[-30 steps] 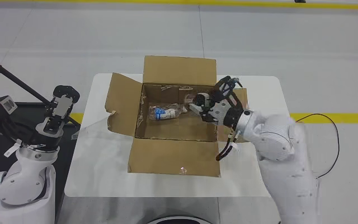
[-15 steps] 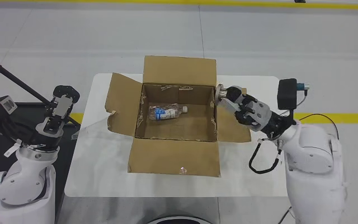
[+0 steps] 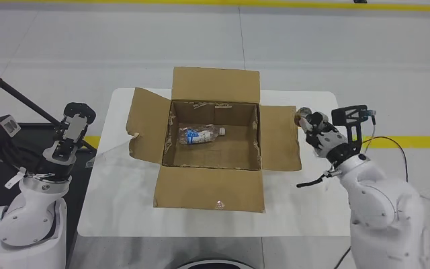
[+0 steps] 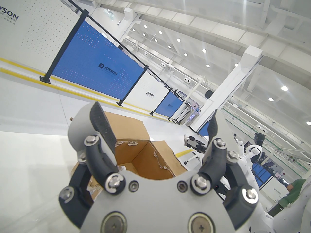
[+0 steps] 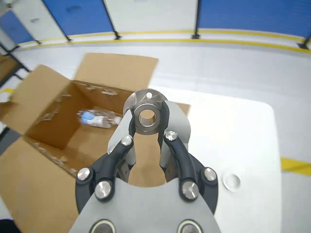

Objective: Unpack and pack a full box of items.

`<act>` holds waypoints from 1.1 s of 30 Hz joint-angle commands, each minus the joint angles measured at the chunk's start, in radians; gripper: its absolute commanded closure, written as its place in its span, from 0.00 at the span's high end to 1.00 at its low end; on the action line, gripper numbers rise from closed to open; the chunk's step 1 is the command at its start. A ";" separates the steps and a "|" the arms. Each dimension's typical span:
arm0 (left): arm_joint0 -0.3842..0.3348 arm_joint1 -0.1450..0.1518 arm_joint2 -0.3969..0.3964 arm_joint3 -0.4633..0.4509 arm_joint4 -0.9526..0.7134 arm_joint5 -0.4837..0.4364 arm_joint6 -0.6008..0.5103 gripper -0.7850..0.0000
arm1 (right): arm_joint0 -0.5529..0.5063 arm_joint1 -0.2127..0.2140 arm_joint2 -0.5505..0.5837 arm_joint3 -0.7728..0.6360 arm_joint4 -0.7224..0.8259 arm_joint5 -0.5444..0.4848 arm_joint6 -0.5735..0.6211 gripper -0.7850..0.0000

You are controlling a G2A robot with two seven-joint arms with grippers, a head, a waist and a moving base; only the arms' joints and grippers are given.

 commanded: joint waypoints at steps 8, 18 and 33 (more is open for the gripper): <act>0.000 0.000 0.000 0.000 0.000 0.000 0.000 1.00 | -0.048 0.005 0.041 0.122 -0.156 0.223 0.148 0.00; 0.000 0.000 0.000 0.000 0.000 0.000 0.000 1.00 | 0.018 0.015 0.110 0.364 -0.103 0.246 0.253 0.00; 0.000 0.000 0.000 0.000 0.000 0.000 0.000 1.00 | 0.117 0.026 0.067 0.505 -0.118 0.210 0.331 0.00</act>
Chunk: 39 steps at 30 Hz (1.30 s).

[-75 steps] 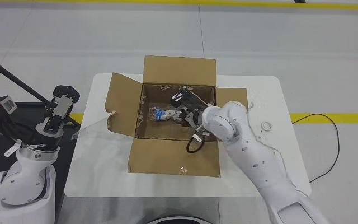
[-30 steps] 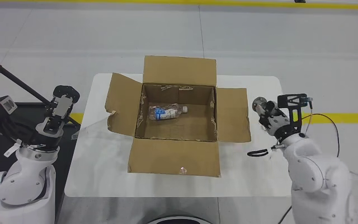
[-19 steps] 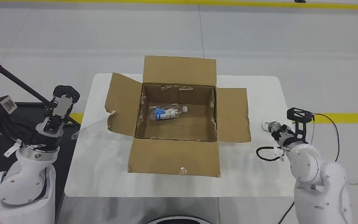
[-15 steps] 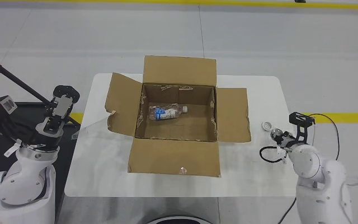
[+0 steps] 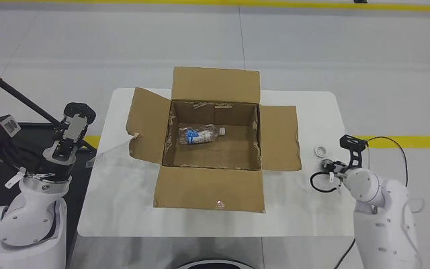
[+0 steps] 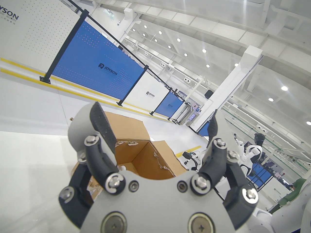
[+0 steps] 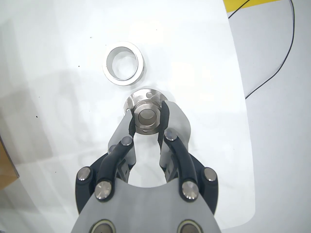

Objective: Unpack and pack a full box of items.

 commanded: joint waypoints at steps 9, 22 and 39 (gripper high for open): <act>0.000 0.000 0.000 0.000 0.000 0.000 0.000 1.00 | 0.032 0.005 -0.017 0.044 0.013 -0.009 0.012 0.30; 0.000 0.000 0.000 0.000 0.000 0.000 0.000 1.00 | 0.013 0.014 -0.003 -0.075 0.052 -0.021 0.005 0.81; 0.000 0.000 0.000 0.000 0.000 0.000 0.000 1.00 | 0.153 0.014 -0.315 -0.470 0.151 -0.309 0.043 0.98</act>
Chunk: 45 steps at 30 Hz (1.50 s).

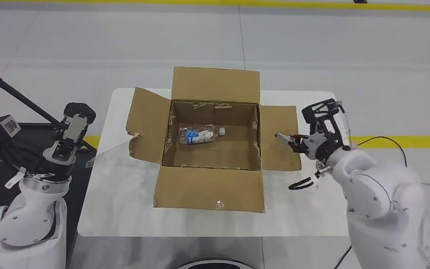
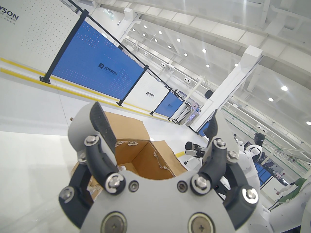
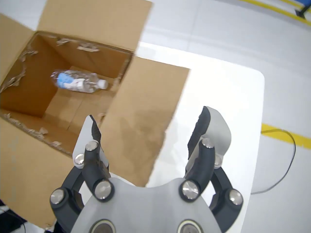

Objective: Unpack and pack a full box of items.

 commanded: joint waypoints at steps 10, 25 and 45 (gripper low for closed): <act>0.000 0.000 0.000 0.000 0.000 0.000 0.000 1.00 | 0.430 -0.067 -0.463 0.387 0.083 -0.128 0.009 1.00; 0.000 0.000 0.000 0.000 0.000 0.000 0.000 1.00 | 0.586 -0.127 -0.647 0.599 0.165 -0.124 0.006 1.00; 0.013 0.008 -0.019 0.002 0.005 0.024 0.022 1.00 | 0.706 -0.226 -0.909 0.861 -0.029 -0.285 -0.211 1.00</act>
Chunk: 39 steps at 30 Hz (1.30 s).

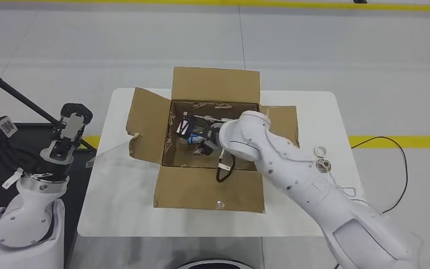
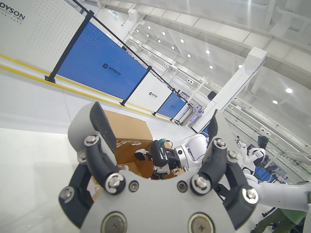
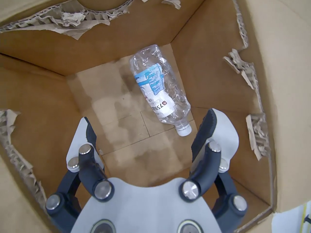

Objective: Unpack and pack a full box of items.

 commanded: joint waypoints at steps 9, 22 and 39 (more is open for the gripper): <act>0.011 0.006 -0.009 -0.005 0.000 0.005 0.016 1.00 | 0.102 -0.118 -0.137 0.268 -0.029 -0.057 -0.100 1.00; 0.024 0.012 -0.009 -0.007 0.006 0.002 0.038 1.00 | 0.170 -0.249 -0.206 0.538 -0.031 -0.124 -0.192 1.00; 0.041 0.019 -0.016 -0.003 0.003 -0.005 0.061 1.00 | 0.215 -0.368 -0.221 0.814 -0.036 -0.190 -0.289 0.96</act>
